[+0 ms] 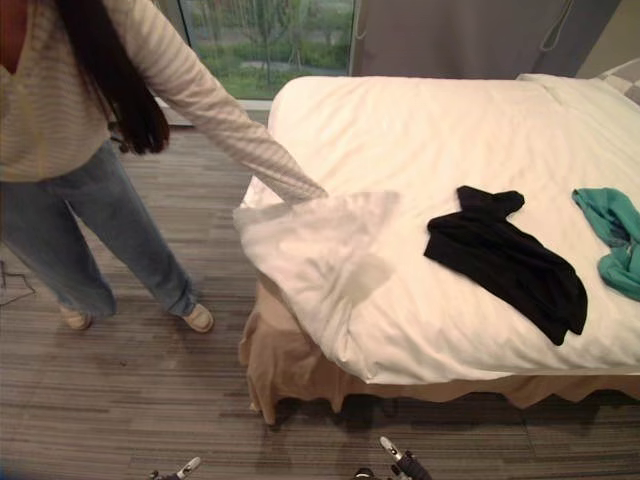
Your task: Tidy the bed and pick cloth on bed and put in laundry
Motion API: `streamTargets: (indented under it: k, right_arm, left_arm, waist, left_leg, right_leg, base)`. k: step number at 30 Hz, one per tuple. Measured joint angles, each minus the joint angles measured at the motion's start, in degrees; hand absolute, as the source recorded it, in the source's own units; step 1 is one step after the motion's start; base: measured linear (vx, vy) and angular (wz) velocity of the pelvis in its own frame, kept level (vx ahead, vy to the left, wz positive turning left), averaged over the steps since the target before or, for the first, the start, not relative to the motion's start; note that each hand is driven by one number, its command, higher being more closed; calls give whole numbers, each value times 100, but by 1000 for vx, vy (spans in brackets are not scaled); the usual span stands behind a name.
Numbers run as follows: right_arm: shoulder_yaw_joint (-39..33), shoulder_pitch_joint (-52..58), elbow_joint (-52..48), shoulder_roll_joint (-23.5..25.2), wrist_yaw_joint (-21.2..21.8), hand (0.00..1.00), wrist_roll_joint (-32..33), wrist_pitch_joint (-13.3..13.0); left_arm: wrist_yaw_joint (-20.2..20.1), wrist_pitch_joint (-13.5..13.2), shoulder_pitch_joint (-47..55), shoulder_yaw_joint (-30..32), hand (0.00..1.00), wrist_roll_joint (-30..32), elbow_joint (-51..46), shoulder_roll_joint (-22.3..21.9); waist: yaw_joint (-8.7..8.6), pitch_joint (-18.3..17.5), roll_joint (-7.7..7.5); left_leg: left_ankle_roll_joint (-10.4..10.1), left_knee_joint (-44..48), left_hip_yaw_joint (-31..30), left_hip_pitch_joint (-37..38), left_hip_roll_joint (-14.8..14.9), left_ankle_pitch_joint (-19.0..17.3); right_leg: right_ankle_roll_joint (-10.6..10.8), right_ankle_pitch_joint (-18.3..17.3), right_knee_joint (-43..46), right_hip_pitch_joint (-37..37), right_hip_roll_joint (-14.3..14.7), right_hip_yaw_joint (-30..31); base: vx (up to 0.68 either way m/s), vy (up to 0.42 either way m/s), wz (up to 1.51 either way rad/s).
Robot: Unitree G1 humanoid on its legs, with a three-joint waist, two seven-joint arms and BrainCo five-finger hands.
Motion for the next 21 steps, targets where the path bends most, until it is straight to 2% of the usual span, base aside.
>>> streamTargets:
  k: [4, 6, 8, 10, 11, 13, 17, 18, 21]
  right_arm:
    - [0, -15, 2, 0, 3, 0, 1, -3]
    - [-1, -102, -8, -3, 4, 0, 2, 72]
    - [-1, -130, -64, -19, 1, 0, 4, 202]
    - [-39, -137, -192, -34, 8, 0, 18, 321]
    - [-49, -128, -268, -64, 26, 0, 59, 410]
    - [-72, -142, -297, -284, 142, 0, 216, 590]
    - [-139, -127, -301, -628, 245, 0, 287, 631]
    - [-147, -127, -301, -654, 248, 0, 288, 632]
    - [-302, -146, -330, -663, 295, 0, 289, 668]
  left_arm:
    - [163, -72, -15, 143, 0, -255, 2, -48]
    - [548, -428, -72, 506, 0, -571, -178, -91]
    - [850, -612, -78, 738, 0, -614, -635, -72]
    - [1066, -656, -128, 1025, 0, -578, -1345, -5]
    - [1182, -654, -202, 1140, 0, -488, -1723, 122]
    - [1431, -802, -468, 1190, 0, 0, -2413, 792]
    - [1586, -944, -1073, 1297, 0, 529, -3251, 1742]
    - [1581, -955, -1178, 1258, 0, 614, -3324, 1830]
    - [1852, -1188, -1599, 729, 0, 1670, -3314, 2200]
  waist:
    - [-9, 51, -11]
    - [-8, 86, -14]
    - [1, 89, -15]
    - [3, 93, -7]
    - [2, 96, -3]
    - [8, 101, 8]
    - [-12, 87, 64]
    - [-12, 88, 77]
    - [-34, 87, 156]
  left_leg:
    - [0, -1, -74, 38, -48, 0]
    - [1, -30, -74, 72, -70, 0]
    - [4, -29, -85, 68, -70, 1]
    - [15, -24, -104, 41, -70, 9]
    - [19, -11, -121, -8, -70, 11]
    - [22, 32, -164, -54, -73, 13]
    - [24, 32, -188, -115, -80, 14]
    - [24, 29, -183, -120, -80, 14]
    - [15, 25, -48, -110, -91, 5]
  right_leg:
    - [0, 0, 0, 78, -24, -68]
    - [3, 2, -1, 96, -56, -71]
    - [6, 4, -1, 95, -67, -80]
    - [8, 5, -1, 72, -78, -102]
    - [8, 5, -1, 69, -82, -124]
    - [9, 6, 0, 56, -81, -151]
    - [9, 7, 0, -26, -77, -144]
    - [8, 7, 0, -20, -76, -139]
    - [0, 13, 0, -79, -62, 15]
  base:
    - [3, 10, 10]
    - [-52, 1, 0]
    - [-48, -12, 3]
    - [-60, -15, 7]
    - [-49, -16, 10]
    - [-26, -15, 8]
    - [-7, -4, 2]
    - [7, -4, -7]
    - [20, 3, -16]
